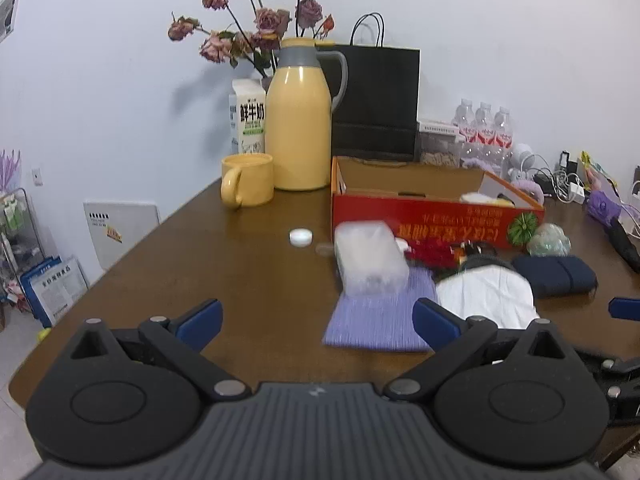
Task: Organize objects
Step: 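Grasp the white bottle cap beside the tissue with the right tool, then grasp the white tissue with the left tool while the right tool holds the cap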
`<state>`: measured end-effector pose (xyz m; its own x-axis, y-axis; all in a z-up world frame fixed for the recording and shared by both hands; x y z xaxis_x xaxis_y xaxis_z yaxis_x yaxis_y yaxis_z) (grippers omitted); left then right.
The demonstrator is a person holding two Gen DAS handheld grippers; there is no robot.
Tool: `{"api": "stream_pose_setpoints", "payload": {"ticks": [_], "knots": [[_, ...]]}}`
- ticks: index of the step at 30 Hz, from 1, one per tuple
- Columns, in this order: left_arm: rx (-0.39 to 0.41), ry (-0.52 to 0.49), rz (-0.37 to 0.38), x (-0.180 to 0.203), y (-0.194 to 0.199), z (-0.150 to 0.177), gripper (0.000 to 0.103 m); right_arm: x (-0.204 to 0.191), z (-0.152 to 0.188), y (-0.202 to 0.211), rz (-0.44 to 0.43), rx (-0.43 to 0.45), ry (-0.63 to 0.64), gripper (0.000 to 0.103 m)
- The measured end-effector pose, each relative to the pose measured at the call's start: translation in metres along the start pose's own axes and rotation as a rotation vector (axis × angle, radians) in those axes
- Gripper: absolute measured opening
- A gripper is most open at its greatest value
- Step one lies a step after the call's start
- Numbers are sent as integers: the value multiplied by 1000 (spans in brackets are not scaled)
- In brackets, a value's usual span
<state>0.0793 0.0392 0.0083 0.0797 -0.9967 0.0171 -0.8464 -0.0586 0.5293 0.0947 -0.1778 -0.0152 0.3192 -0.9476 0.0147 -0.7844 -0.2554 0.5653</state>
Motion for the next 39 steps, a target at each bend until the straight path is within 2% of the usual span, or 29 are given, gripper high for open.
{"api": "stream_pose_setpoints", "payload": {"ticks": [4,7,9,14,15,16,19,32,39], "knots": [[-15,19,-1,-5,2,14,103,-14,15,-3,-40,-36,17,101],[-18,27,-14,-10,5,20,103,-26,18,-11,-66,-63,29,86],[-17,27,-16,-12,6,22,103,-32,17,-17,-72,-68,32,82],[-23,34,-13,-17,7,25,103,-42,17,-34,-97,-106,30,57],[-25,35,-11,-17,7,26,103,-43,17,-38,-98,-111,26,55],[-28,36,-7,-18,6,27,103,-44,17,-40,-93,-107,27,53],[-37,34,-3,-18,6,30,103,-46,17,-40,-90,-93,21,39],[-51,28,16,-4,4,27,103,-22,19,-9,-79,-13,-1,39],[-62,1,71,22,-2,18,103,9,13,4,-31,32,-34,39]]}}
Point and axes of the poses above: each gripper's, at about its wrist camera, not at the fingertips, and y roughly against the way its jaws point, x to its right, z to its underside, the point moved 4 cm from there along -y, roughly the way its jaws point, and after that the axes turned 5 degrees about -x, right-handed, at the moved point
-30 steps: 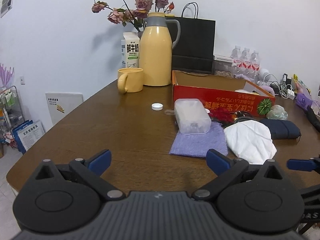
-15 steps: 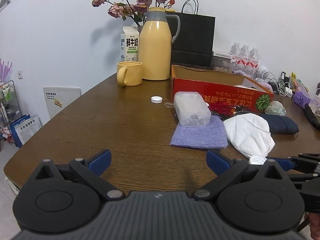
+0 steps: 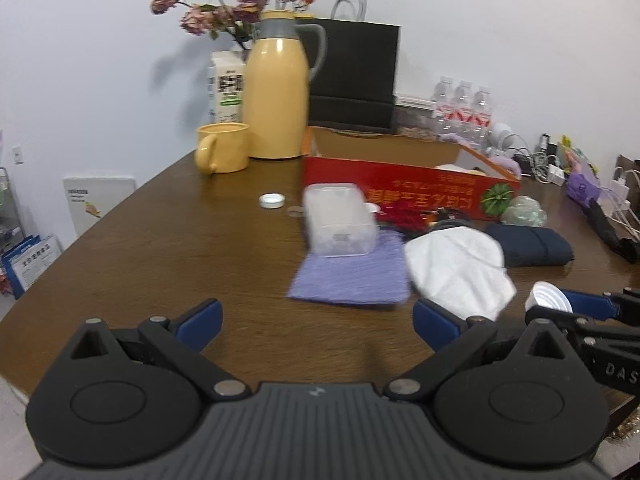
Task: Organize objects
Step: 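Grasp the white tissue with the left tool while the right tool holds the cap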
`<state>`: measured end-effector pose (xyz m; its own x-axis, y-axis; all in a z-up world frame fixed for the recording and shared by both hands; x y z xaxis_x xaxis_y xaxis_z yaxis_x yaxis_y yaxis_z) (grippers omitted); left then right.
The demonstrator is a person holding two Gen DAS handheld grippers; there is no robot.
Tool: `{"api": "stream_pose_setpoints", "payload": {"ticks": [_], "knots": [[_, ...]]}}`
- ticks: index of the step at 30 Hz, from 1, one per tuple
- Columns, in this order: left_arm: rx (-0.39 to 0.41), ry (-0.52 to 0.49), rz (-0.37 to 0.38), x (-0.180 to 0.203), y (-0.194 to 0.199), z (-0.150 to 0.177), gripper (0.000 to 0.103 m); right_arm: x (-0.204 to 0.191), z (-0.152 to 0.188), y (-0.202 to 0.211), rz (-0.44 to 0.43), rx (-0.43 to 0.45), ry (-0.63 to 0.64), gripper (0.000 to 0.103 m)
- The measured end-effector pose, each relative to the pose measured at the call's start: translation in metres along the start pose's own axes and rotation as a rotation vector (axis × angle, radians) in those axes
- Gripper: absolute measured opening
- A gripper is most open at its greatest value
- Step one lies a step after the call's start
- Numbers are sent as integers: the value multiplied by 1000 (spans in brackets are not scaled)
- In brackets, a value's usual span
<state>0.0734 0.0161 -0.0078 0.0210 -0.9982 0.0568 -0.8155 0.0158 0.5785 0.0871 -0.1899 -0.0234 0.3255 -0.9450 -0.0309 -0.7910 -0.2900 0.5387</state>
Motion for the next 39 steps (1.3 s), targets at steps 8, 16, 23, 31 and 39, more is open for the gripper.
{"api": "stream_pose_setpoints", "payload": {"ticks": [8,16,23,31,39], "knots": [[-42,-59,93,50,-18,-9,103,44,-9,2,73,35,-27,39],[-107,-32,134,88,-50,-19,103,83,-18,-8,98,48,-33,39],[-162,38,105,100,-83,-22,103,98,-22,-26,58,35,-27,39],[-188,96,83,96,-104,-20,103,101,-19,-43,14,20,-43,39],[-173,48,65,102,-101,-17,85,100,-18,-45,22,16,-45,39]]}}
Point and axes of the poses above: each gripper's, at about its wrist camera, not at the fingertips, and y roughly against the way its jaws point, x to its right, z to its underside, the point moved 4 cm from there along -y, roughly the way its jaws point, and after that the axes turned 5 degrees about -x, right-handed, at the moved point
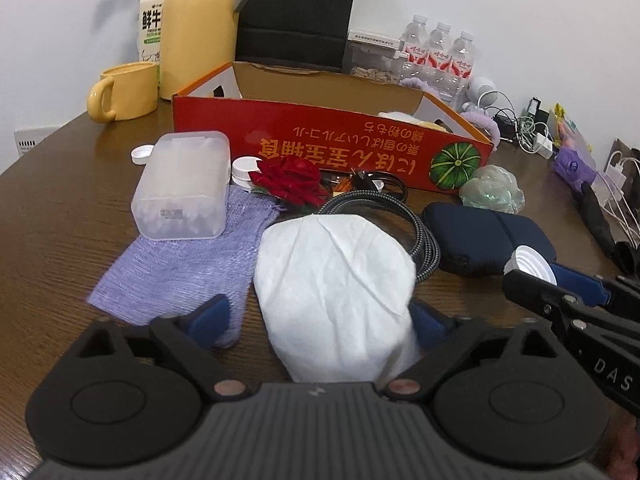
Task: Organize objects
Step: 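Grasp the white tissue with the left tool while the right tool holds the cap, then lower the tissue into the box with the left tool while the right tool releases the cap there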
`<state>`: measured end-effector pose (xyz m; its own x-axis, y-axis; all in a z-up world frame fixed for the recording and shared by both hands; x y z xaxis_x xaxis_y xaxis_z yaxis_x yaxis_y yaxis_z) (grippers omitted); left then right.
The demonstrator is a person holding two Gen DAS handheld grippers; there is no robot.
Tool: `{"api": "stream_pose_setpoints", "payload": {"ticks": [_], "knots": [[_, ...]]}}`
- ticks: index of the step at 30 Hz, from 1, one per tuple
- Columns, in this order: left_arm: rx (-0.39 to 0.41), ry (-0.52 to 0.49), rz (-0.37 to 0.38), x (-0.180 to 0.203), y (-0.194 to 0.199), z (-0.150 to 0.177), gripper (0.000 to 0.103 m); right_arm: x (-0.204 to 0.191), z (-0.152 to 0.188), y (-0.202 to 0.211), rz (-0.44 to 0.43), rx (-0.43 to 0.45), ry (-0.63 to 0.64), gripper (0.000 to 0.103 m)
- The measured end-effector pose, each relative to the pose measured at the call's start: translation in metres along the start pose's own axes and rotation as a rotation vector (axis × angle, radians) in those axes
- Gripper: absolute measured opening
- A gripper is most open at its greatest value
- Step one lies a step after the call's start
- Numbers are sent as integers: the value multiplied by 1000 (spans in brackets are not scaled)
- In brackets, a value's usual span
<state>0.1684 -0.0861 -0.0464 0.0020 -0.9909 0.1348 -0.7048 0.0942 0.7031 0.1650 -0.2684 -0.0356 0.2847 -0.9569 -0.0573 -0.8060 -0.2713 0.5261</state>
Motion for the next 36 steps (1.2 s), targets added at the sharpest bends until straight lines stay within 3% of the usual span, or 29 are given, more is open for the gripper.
{"api": "stream_pose_setpoints", "payload": {"ticks": [4,5,6,8,24,36], "knots": [[23,-26,-17,-1,6,3,57,-2,1,3,5,-1,3,39],[32,-32,-12,-2,8,5,43,-4,1,4,6,-2,4,39],[34,-36,-19,-3,10,6,35,-5,2,5,6,-2,5,39],[38,-51,-23,-5,13,8,30,-6,2,7,9,-3,8,39],[190,-135,7,-10,66,7,29,-23,-5,20,30,14,43,39],[264,-152,18,-19,72,-22,29,-32,-30,6,10,48,59,39]]}}
Point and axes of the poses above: each gripper's, at about its wrist camera, not at the fingertips, and y roughly against the way its jaws point, x to its right, z to its underside, the point moved 4 cm from there along -y, roughly the way its jaws point, and after that the axes turned 5 degrees about -x, right-handed, at the moved point
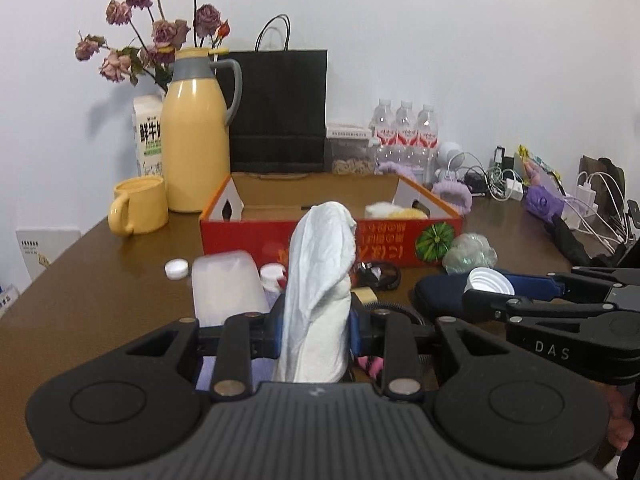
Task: Organize objects
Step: 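Lower the tissue into the box with the left tool while the right tool releases the cap there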
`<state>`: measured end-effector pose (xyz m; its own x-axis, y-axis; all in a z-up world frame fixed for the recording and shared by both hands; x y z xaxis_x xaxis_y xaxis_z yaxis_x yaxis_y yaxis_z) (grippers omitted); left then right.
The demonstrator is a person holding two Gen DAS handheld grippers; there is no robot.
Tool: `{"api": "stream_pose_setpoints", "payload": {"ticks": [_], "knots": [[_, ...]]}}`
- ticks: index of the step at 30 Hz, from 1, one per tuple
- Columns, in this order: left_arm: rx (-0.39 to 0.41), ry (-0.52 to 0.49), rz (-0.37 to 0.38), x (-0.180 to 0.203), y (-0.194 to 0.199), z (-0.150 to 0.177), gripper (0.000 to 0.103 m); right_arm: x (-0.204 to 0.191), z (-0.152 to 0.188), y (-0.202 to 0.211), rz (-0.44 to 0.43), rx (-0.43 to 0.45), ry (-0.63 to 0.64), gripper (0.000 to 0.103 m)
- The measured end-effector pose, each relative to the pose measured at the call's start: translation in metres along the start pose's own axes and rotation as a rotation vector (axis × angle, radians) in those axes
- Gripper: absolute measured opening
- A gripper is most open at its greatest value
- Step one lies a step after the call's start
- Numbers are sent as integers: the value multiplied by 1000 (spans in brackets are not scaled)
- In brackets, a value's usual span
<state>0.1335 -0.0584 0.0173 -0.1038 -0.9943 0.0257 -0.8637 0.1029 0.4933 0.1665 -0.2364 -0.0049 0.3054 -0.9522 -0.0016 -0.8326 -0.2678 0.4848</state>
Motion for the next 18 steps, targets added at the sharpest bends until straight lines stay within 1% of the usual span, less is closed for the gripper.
{"api": "stream_pose_setpoints", "payload": {"ticks": [4,8,12,18], "knots": [[27,-4,18,-5,-9,-20,29,-1,-19,-13,-4,30,7,39],[57,-20,-9,-11,-29,-46,29,-1,-45,-33,-1,58,20,39],[76,-27,-40,-20,-58,-75,29,1,-72,-61,11,70,37,39],[58,-35,-48,-31,-112,-110,29,8,-107,-109,33,54,69,39]]}}
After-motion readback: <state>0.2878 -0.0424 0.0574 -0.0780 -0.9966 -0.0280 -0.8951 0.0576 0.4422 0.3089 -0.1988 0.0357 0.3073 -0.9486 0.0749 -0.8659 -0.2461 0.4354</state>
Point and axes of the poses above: each gripper's, at about its wrist camera, not at the fingertips, and y roughly against the way its jaws point, x to its right, z to its underside, the point moved 4 cm from there along -y, roughly the way its jaws point, and after that the axes turned 5 degrees about -x, right-handed, at the moved point
